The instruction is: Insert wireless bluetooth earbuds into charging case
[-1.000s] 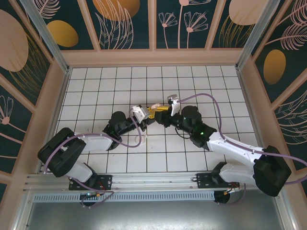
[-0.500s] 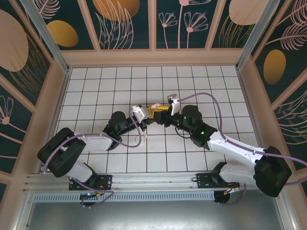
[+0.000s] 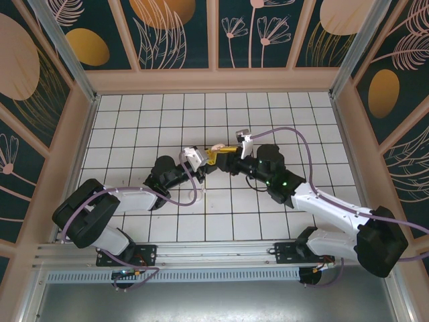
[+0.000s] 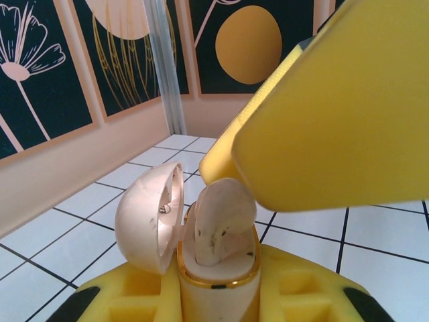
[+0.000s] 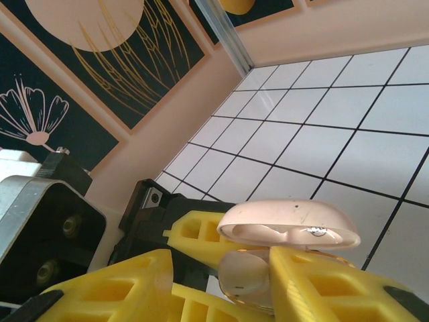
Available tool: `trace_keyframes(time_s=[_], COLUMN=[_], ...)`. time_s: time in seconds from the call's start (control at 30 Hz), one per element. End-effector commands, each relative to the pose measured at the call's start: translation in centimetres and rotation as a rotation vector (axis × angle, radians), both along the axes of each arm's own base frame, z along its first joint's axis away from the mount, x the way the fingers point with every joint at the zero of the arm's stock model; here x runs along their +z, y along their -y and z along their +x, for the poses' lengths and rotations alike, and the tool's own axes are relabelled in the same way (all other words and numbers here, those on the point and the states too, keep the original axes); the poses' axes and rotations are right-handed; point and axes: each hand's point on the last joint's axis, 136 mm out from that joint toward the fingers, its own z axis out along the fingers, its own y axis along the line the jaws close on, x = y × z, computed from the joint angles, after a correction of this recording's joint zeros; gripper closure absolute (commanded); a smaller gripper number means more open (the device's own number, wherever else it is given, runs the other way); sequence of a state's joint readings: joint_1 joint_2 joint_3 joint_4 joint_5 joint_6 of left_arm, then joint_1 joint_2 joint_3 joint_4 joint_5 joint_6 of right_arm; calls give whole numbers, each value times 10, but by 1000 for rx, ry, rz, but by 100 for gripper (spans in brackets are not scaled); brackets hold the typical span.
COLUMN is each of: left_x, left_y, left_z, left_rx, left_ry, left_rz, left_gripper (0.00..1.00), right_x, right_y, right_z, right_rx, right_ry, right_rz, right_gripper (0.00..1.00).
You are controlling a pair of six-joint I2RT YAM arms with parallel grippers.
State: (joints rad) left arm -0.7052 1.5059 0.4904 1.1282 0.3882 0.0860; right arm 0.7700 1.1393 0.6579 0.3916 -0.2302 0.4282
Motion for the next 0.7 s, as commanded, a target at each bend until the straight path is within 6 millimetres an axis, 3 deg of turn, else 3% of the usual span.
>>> trace_keyframes(time_s=[0.0, 0.33, 0.67], left_x=[42, 43, 43], left_y=[11, 10, 11], left_z=[-21, -21, -20], left_rx=[-112, -108, -108], left_ry=[109, 110, 117], left_rz=[-90, -91, -84], left_gripper=[90, 90, 90], right_x=[28, 20, 0], right_y=[3, 0, -5], right_z=[7, 7, 7], right_rx=[-20, 7, 35], right_ry=[38, 16, -19], right_rz=[56, 47, -26], right_gripper=[62, 72, 77])
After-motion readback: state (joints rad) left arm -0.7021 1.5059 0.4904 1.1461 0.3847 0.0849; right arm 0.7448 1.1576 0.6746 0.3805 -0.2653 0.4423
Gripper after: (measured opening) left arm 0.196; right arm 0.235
